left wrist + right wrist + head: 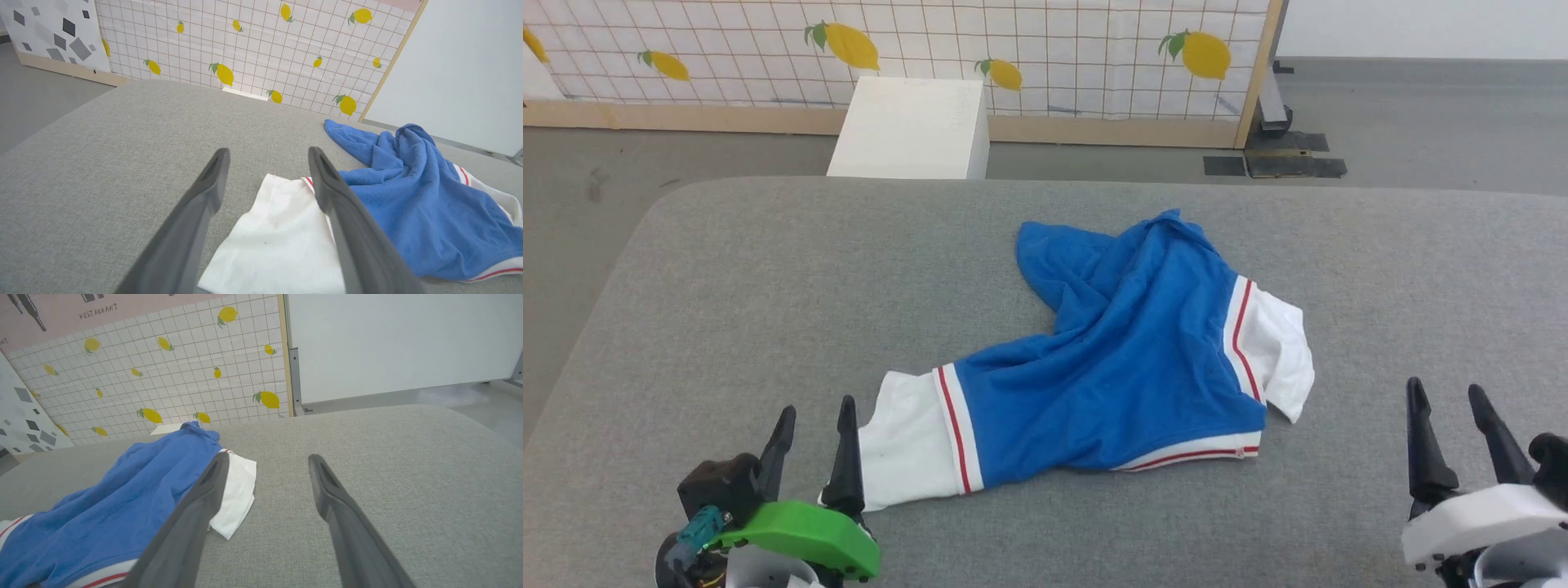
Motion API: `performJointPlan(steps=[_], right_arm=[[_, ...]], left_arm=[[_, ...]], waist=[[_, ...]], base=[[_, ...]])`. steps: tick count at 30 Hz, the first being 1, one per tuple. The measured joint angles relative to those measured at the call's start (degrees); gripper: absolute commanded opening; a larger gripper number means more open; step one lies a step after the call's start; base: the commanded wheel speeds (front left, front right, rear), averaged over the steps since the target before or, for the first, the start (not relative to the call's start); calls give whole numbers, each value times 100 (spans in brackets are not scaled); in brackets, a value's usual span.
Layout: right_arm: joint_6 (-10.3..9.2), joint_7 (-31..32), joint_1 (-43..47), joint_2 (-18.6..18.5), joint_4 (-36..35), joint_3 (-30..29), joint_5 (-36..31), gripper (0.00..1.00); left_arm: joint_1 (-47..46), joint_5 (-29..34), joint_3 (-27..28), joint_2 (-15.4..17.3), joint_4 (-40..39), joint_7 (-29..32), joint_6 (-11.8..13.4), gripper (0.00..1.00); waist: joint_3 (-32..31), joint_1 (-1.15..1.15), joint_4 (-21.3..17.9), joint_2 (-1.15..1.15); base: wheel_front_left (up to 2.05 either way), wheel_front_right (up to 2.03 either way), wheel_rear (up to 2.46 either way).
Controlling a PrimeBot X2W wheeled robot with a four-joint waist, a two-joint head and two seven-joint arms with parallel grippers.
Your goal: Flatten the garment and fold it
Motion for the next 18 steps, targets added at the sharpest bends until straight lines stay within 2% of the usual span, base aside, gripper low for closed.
performJointPlan(steps=[5, 7, 9, 14, 18], right_arm=[[0, 2, 44, 53, -118, -33, 19, 100], [0, 41, 42, 68, -169, -48, 19, 100], [0, 43, 36, 79, -213, -74, 18, 100], [0, 53, 15, 94, -259, -126, 15, 100], [0, 93, -47, 112, -288, -140, 15, 100]], left_arm=[[6, 46, -35, 101, 16, 245, 103, 100], [-32, 60, -48, 209, 31, 514, 149, 100], [-135, 59, -67, 342, 105, 1081, 215, 100], [-511, 1, -177, 641, 246, 2929, 425, 100], [-686, -112, -432, 768, 260, 4307, 430, 100]], waist=[[65, 0, -62, 0], [109, 0, -79, 0], [169, 0, -88, 0], [301, 0, -79, 0], [427, 0, -67, 0]], base=[[0, 0, 0], [0, 0, 0], [0, 0, 0], [0, 0, 0], [0, 0, 0]])
